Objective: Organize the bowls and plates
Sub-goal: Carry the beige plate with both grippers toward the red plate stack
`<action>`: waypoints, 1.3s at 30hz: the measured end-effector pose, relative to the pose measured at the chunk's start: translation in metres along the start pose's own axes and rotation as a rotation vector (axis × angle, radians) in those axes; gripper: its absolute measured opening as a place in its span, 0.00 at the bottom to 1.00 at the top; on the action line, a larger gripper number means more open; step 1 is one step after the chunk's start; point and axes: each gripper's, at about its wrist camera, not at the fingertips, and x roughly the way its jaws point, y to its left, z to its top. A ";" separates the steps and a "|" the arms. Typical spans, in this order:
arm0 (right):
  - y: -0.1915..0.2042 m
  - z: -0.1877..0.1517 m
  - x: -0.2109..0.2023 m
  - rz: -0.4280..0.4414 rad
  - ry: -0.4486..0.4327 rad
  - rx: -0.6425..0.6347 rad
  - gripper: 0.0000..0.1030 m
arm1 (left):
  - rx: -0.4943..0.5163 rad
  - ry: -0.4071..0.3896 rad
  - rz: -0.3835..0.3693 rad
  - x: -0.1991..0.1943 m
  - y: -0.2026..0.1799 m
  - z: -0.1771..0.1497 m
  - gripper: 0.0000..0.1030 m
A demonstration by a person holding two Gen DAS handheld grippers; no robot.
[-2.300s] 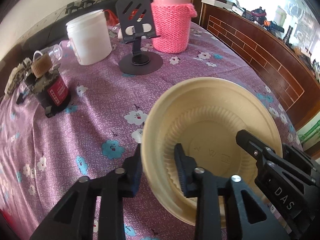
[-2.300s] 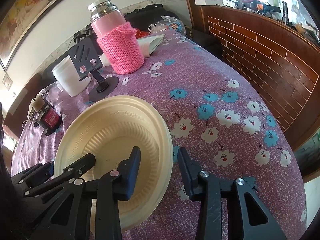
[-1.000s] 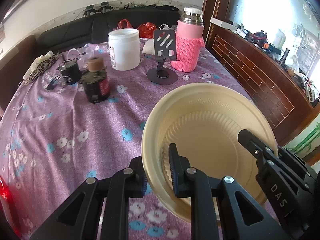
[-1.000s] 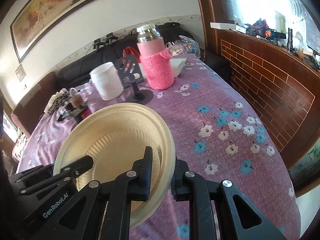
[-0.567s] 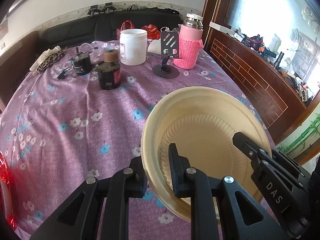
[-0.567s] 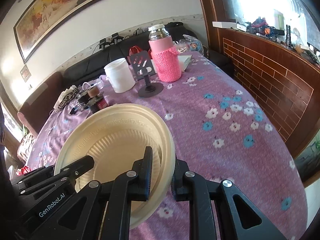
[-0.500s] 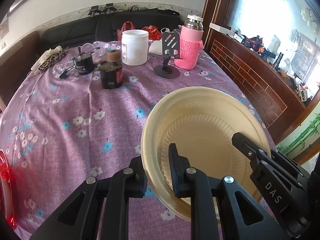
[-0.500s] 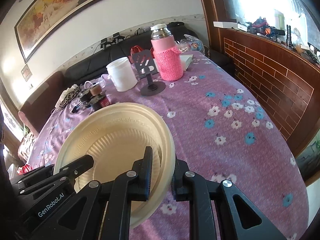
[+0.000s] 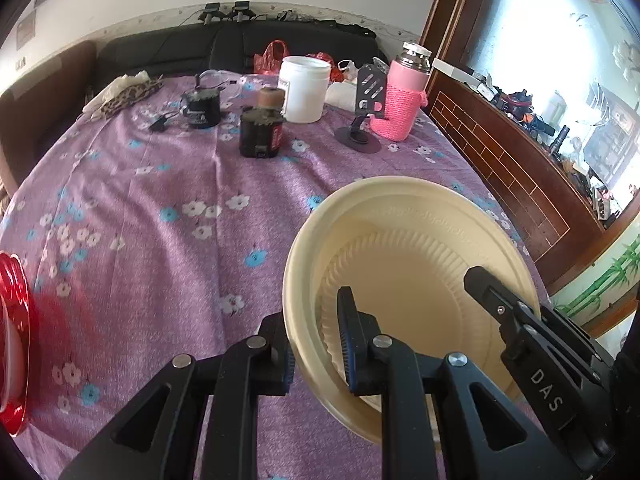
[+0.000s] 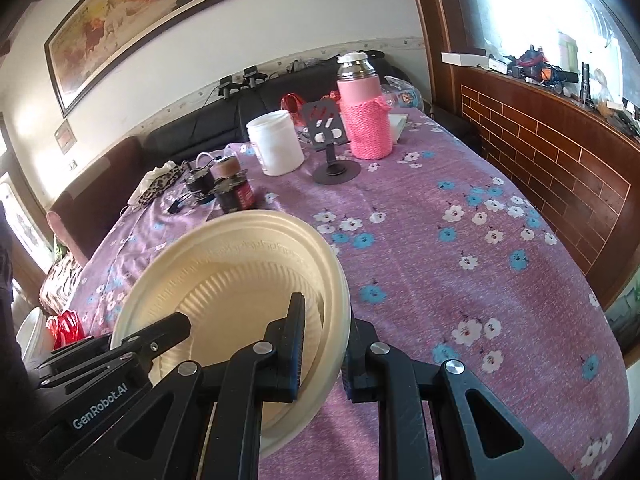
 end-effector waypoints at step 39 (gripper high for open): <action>0.097 -0.038 -0.002 0.078 0.037 -0.134 0.17 | -0.113 -0.064 0.065 -0.050 0.093 -0.045 0.17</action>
